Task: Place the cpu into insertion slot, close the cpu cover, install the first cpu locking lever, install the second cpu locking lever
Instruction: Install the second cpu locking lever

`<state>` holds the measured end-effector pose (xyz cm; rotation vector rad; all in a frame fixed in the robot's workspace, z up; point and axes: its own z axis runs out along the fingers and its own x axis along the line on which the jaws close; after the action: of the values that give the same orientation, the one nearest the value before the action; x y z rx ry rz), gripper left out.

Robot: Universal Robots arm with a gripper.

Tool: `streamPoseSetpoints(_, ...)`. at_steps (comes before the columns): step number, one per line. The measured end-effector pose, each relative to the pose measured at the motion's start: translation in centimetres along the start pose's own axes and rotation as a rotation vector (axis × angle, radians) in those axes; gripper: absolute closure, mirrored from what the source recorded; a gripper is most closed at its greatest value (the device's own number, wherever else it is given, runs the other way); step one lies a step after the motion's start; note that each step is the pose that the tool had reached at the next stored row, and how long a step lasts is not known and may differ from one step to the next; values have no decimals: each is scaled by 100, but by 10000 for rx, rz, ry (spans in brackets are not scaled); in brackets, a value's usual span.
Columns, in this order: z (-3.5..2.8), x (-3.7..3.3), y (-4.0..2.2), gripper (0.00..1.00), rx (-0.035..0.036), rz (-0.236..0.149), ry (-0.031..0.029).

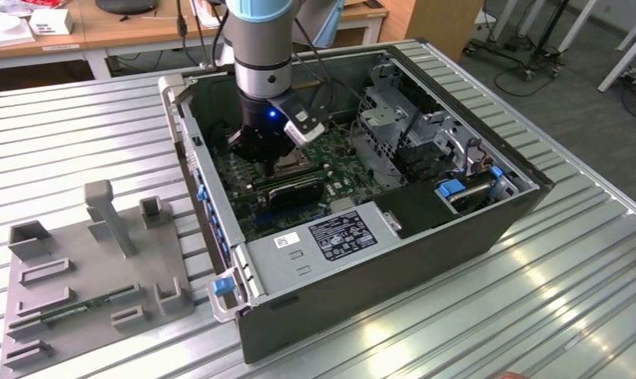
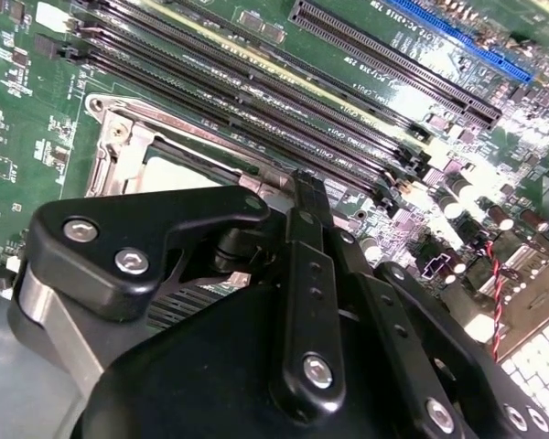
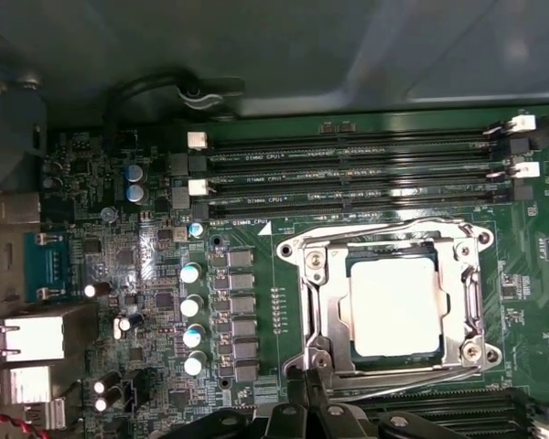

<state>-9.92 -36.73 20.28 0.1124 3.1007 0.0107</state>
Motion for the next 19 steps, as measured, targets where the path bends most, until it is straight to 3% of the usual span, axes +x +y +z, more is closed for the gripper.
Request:
streamPoseSetpoints(10, 20, 2, 3, 89, -32, 1, 3)
streamPoseSetpoints(17, 29, 4, 16, 89, -113, 4, 7)
streamPoseSetpoints(19, 38, 5, 15, 89, -174, 7, 15)
